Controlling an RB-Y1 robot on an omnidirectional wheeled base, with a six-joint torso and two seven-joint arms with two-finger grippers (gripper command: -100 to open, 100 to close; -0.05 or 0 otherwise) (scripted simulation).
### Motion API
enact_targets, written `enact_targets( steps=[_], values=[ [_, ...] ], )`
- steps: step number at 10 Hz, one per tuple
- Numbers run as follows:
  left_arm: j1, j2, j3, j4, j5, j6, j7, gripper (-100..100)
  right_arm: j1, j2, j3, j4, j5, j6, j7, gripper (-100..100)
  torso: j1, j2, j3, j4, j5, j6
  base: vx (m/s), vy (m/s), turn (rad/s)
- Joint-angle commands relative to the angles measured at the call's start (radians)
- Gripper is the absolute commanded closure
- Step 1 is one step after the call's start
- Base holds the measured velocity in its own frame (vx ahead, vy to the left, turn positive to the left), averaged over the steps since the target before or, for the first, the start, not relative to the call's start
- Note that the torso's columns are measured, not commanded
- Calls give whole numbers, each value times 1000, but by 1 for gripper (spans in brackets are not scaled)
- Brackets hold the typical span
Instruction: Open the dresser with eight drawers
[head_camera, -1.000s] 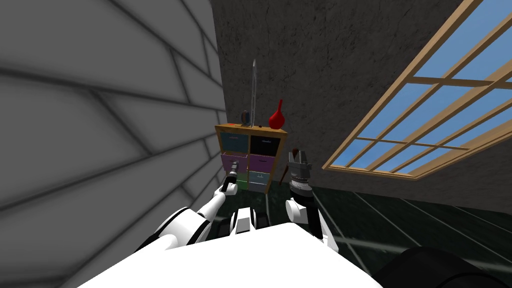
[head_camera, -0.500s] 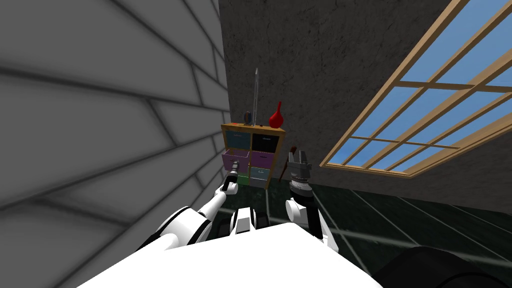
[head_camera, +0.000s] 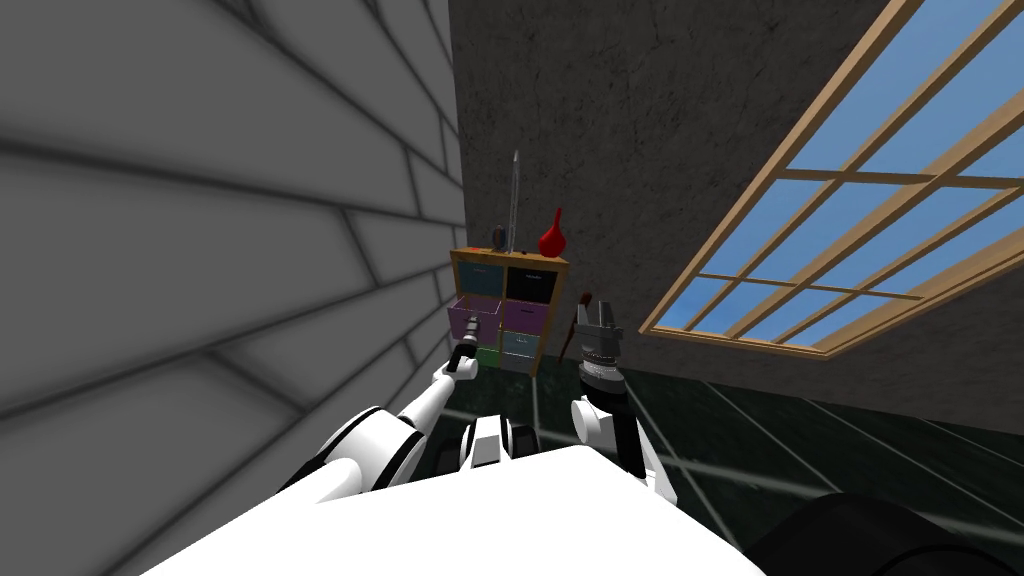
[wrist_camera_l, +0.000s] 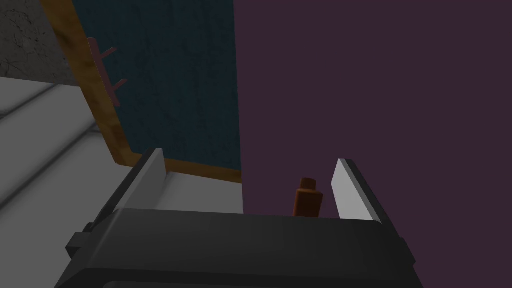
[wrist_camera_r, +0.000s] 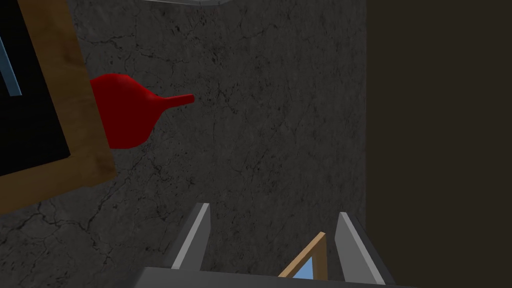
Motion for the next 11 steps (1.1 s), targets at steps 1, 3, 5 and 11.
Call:
enact_targets(
  steps=[1,3,5,11],
  values=[
    [-60,1,15,23,2,35,5,-100,0,0,0,0,0,0,0,0,1,3,2,1,0,0,-41,-5,50],
    [-88,2,25,18,3,66,3,-100,0,0,0,0,0,0,0,0,0,8,5,3,0,0,-57,-8,45],
    [-87,-1,29,21,5,81,-2,-100,0,0,0,0,0,0,0,0,0,11,7,8,-1,0,-31,-2,25],
    [-81,-1,30,30,6,90,-2,0,0,0,0,0,0,0,0,0,0,5,3,2,0,0,0,0,0]
  ],
)
